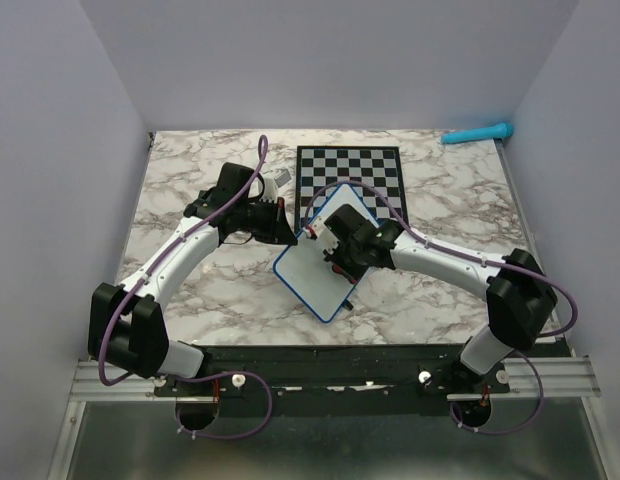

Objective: Erase the whiteboard

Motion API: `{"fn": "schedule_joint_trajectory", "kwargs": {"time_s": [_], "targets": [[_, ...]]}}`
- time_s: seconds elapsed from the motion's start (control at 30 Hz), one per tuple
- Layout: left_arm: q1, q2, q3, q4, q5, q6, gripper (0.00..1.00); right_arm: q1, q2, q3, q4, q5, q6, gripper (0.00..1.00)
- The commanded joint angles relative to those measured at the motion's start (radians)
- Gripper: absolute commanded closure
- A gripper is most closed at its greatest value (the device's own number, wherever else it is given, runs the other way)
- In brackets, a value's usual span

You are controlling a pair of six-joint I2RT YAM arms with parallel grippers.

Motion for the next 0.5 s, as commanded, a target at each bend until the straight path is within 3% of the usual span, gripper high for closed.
{"fn": "schedule_joint_trajectory", "kwargs": {"time_s": [0.0,0.17,0.33,0.47], "targets": [[-0.013,0.004,-0.003,-0.022,0.054,0.012,1.00,0.007,-0.021,-0.116,-0.010,-0.063,-0.012,0.99],[-0.013,0.014,-0.001,-0.013,0.055,0.002,1.00,0.007,-0.008,-0.037,-0.019,-0.052,-0.023,0.99],[-0.013,0.015,0.008,-0.022,0.052,0.010,1.00,0.007,0.081,0.197,-0.053,-0.077,-0.022,0.99],[-0.011,0.016,0.006,-0.022,0.051,0.009,1.00,0.007,0.120,0.276,-0.073,-0.086,0.000,0.99]]}}
